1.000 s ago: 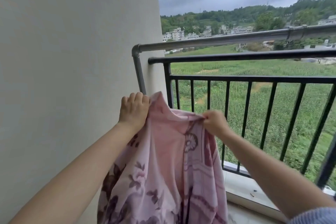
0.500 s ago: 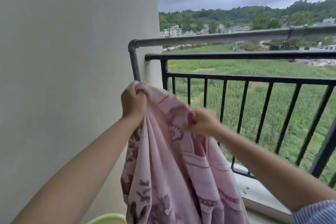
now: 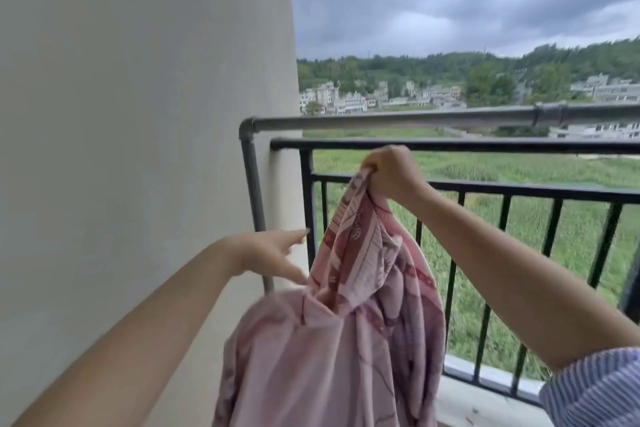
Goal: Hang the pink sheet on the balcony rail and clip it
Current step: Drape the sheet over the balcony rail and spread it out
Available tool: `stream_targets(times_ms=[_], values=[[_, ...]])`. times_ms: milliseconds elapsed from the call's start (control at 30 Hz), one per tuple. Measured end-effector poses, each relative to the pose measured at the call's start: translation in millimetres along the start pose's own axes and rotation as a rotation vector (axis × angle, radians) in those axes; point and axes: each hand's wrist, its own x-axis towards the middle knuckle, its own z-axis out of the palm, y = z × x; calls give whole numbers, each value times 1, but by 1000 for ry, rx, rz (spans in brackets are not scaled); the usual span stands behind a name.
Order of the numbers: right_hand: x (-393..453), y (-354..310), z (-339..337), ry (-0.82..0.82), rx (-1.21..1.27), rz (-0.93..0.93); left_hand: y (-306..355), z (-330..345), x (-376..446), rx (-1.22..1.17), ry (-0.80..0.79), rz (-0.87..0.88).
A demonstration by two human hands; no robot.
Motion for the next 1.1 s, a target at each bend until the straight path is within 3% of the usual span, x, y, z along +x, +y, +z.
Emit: stream_targets(times_ms=[67,167,233,333,467,600,667,733,800,867,1000,1100], values=[[27,-31,-30,88,-11,-75,30,-3,2,-333,170,248],[48,-52,-61,152,-94,-122,61,-5,23,-312,773,382],[48,-41,-69,208,-37,-117,62,-14,34,-431,967,400],[15,-10,-62,106,120,-105,58,-41,37,-659,1022,370],[-63,18,-2,-145,209,3,66,-62,39,-655,1076,382],[-106,32,66,-417,94,322,75,-64,34,-771,1086,387],[-91,40,55,-388,292,452,62,-69,31,-651,1158,303],[-58,44,19,-243,411,480,47,-73,21,-252,1061,49],[-21,37,-23,-92,300,357,42,-70,8,34,802,-104],[7,7,-57,-22,101,143,54,-62,1,1,685,0],[31,-44,-83,-2,-128,-157,80,-32,4,-177,794,375],[30,-39,-80,49,-181,-194,72,-25,18,-314,896,400]])
